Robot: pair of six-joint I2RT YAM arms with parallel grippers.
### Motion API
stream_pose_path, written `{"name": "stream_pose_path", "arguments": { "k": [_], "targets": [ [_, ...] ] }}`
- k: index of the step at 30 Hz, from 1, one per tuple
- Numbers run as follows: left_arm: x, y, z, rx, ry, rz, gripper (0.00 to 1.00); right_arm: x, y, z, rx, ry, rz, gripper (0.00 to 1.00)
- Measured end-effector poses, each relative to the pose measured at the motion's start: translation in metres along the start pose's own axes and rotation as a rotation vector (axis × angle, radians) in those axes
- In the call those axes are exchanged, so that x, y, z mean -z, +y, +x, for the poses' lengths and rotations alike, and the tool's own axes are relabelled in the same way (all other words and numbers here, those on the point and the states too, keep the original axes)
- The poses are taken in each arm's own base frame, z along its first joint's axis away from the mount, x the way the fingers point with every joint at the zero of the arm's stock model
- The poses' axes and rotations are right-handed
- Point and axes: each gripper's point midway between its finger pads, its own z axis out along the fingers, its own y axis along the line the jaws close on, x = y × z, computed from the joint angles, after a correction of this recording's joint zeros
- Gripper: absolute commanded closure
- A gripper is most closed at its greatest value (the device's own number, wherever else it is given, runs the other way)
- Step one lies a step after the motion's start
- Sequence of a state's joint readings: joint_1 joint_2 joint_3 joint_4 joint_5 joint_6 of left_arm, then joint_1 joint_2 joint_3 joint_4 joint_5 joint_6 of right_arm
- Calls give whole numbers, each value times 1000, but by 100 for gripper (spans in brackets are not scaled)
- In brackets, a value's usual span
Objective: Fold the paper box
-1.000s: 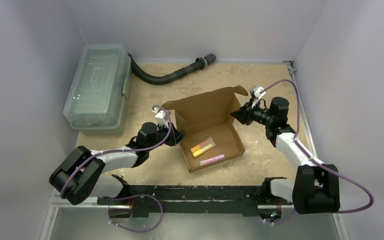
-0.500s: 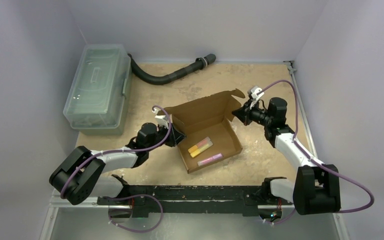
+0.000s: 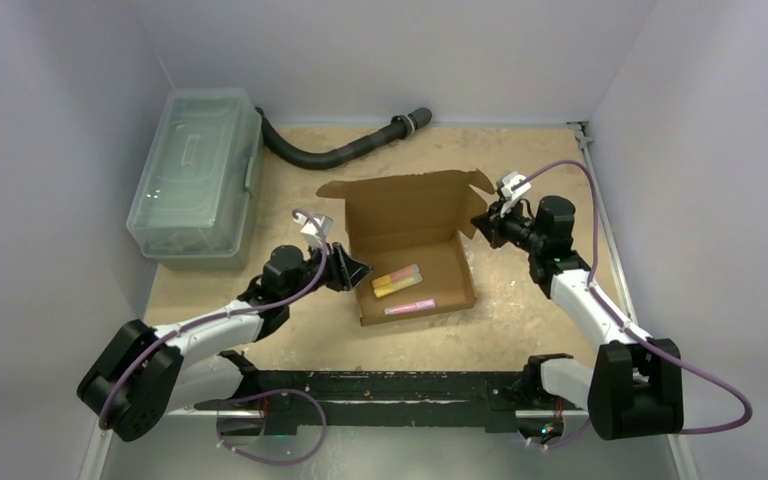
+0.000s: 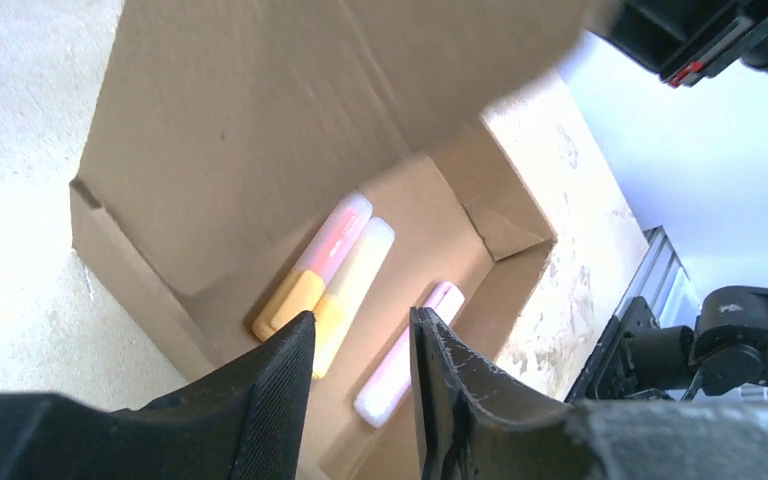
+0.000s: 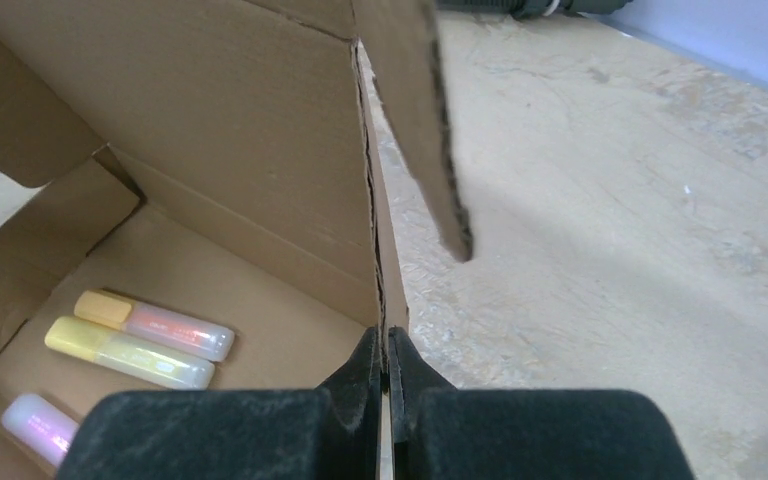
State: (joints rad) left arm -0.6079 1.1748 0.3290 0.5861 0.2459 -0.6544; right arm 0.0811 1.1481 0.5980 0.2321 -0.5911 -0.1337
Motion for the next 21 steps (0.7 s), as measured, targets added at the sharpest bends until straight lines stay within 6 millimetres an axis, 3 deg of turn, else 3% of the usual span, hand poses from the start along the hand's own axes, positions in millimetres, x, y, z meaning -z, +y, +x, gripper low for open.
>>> {"name": "stream_pose_path", "arguments": {
  "k": [10, 13, 18, 21],
  "targets": [
    [25, 8, -18, 2, -60, -103, 62, 1, -7, -1, 63, 1, 26, 100],
    [34, 15, -24, 4, -88, -159, 69, 1, -7, -1, 76, 0, 26, 100],
    [47, 34, -34, 12, -152, -288, 78, 1, -8, -1, 84, 0, 26, 100],
    [43, 52, -24, 30, -121, -358, 82, 1, -7, -1, 84, 1, 25, 100]
  ]
}}
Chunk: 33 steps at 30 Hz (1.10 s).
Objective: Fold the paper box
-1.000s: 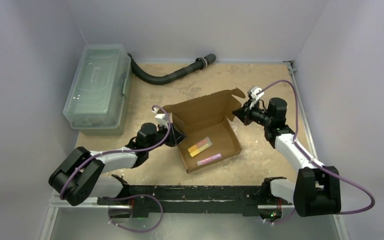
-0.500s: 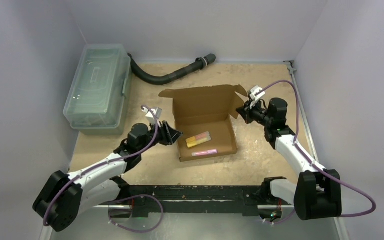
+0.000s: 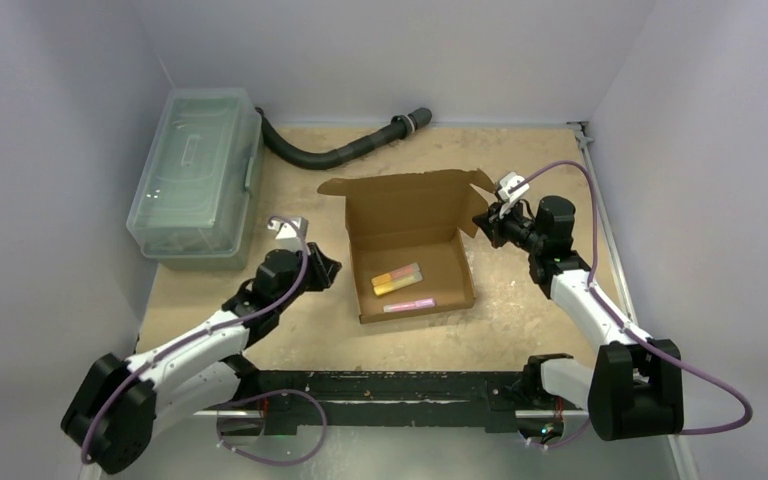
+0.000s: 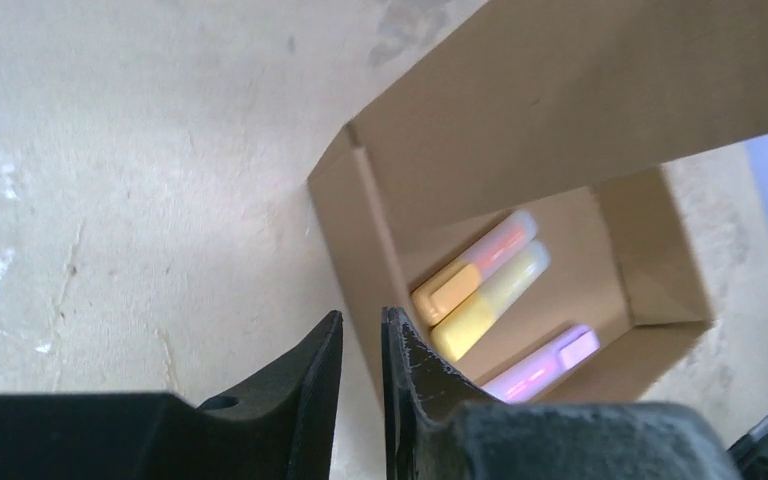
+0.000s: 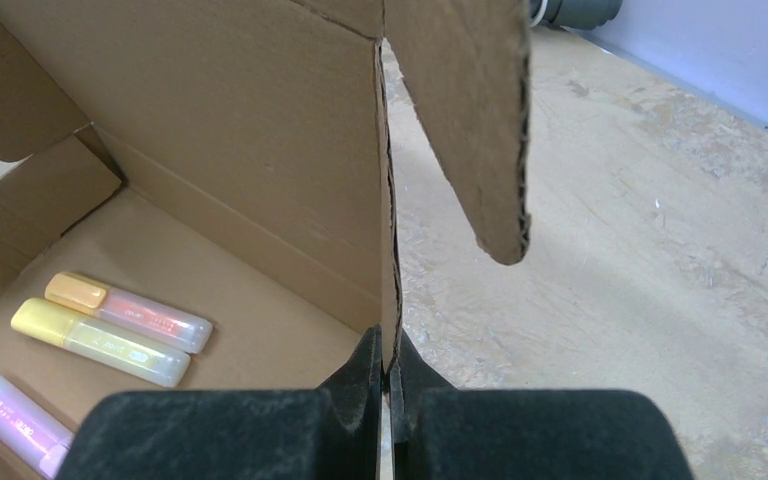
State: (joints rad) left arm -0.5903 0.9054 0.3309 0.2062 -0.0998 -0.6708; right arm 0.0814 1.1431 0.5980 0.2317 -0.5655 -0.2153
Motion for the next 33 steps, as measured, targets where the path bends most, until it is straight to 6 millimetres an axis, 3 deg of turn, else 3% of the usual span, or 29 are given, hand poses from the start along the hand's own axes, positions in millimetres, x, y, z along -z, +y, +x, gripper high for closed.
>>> {"name": "stream_pose_path", "arguments": {
  "k": [6, 20, 33],
  "targets": [
    [-22, 8, 37, 20, 126, -9, 87, 0, 0, 0, -2, 0, 0, 100],
    [-44, 2, 56, 51, 172, 47, 88, 0, 2, -1, -64, -5, 1, 100],
    [-50, -4, 63, 72, 191, 91, 89, -3, 2, 1, -202, -8, 24, 100]
  ]
}}
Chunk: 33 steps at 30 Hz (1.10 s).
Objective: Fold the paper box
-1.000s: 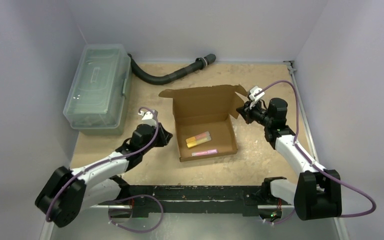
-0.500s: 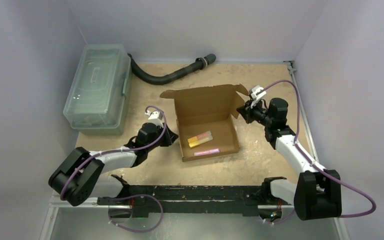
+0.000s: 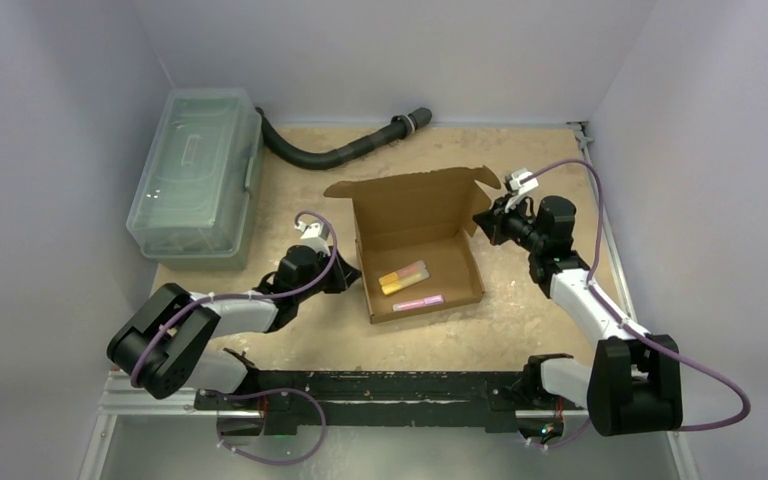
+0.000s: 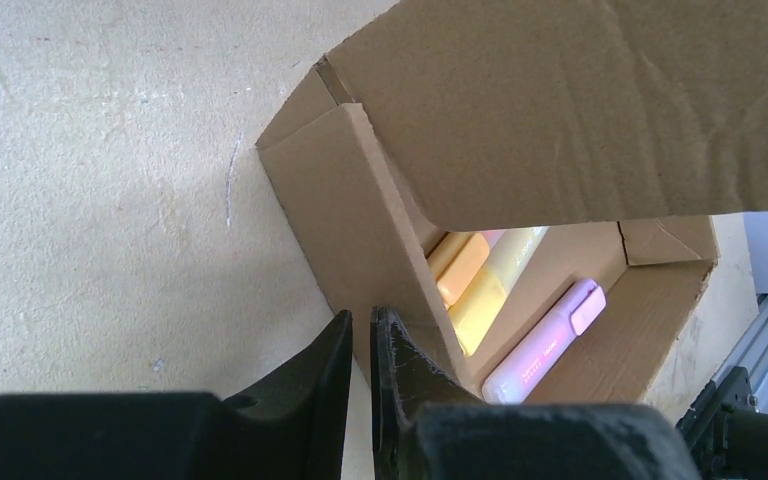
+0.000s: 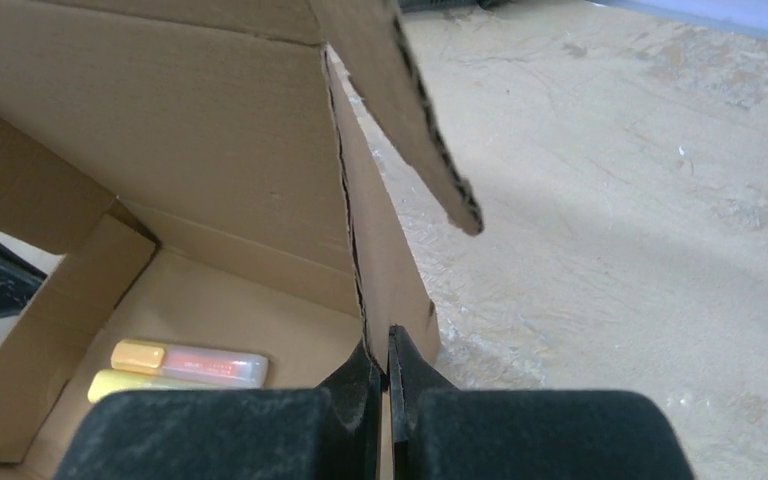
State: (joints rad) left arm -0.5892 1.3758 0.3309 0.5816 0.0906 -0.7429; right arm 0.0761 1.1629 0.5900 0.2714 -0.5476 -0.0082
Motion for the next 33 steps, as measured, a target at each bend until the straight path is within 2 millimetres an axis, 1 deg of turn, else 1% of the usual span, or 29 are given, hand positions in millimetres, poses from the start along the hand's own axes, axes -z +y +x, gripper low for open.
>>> {"name": "stream_pose_path", "arguments": {
  "k": [14, 26, 33],
  "targets": [
    [-6, -7, 4, 23, 13, 48, 89, -2, -2, -1, -134, -17, 45, 100],
    [-7, -8, 5, 31, 19, 61, 89, -5, 2, -2, -145, -13, 57, 100],
    [-8, -9, 5, 31, 21, 68, 89, -7, 6, -6, -134, -10, 61, 100]
  ]
}}
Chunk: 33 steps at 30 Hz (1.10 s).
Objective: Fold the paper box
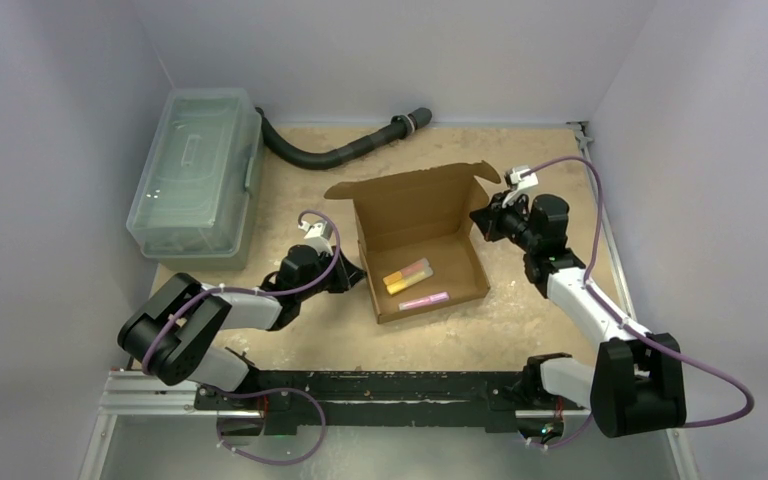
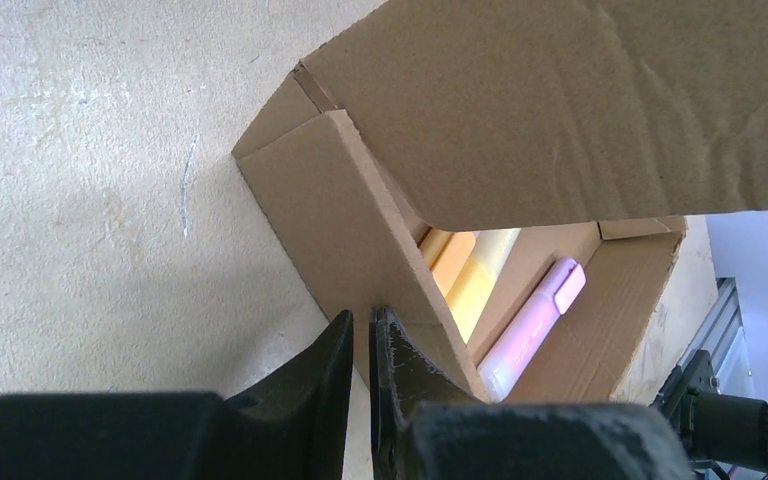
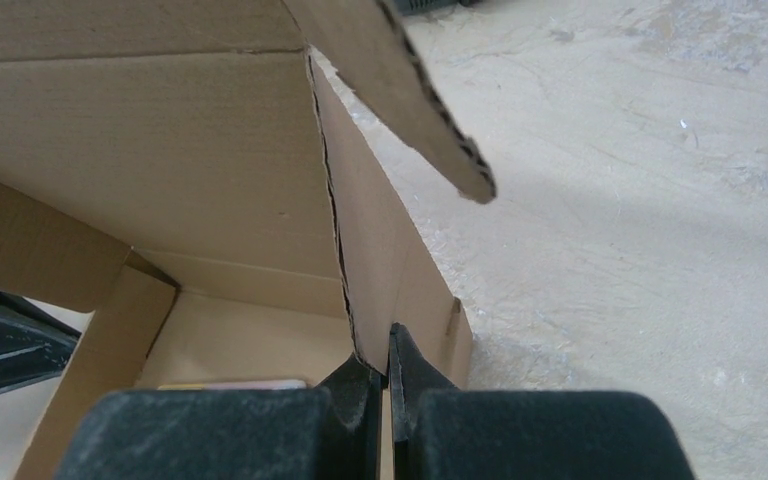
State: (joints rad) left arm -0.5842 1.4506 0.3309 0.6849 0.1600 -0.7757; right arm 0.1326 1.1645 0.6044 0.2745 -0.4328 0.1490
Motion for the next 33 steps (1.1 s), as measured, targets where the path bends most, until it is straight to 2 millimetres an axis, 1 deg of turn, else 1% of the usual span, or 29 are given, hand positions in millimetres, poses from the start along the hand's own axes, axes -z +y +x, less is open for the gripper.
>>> {"name": "stream_pose_path", "arguments": {
  "k": [10, 18, 23, 27, 30, 33],
  "targets": [
    [0, -1, 0, 2, 3, 8, 89, -1, -4, 6, 48, 28, 36, 100],
    [0, -4, 1, 14, 9, 19, 89, -3, -5, 22, 91, 135, 32, 100],
    [0, -4, 1, 17, 8, 19, 89, -3, -8, 22, 124, 170, 44, 100],
    [2, -6, 0, 16, 4, 23, 86, -4, -12, 29, 119, 205, 63, 99],
    [7, -13, -7, 13, -12, 37, 83, -4, -14, 36, 113, 230, 76, 99],
    [18, -29, -23, 2, -58, 77, 76, -2, -16, 44, 102, 263, 86, 99]
  ]
}}
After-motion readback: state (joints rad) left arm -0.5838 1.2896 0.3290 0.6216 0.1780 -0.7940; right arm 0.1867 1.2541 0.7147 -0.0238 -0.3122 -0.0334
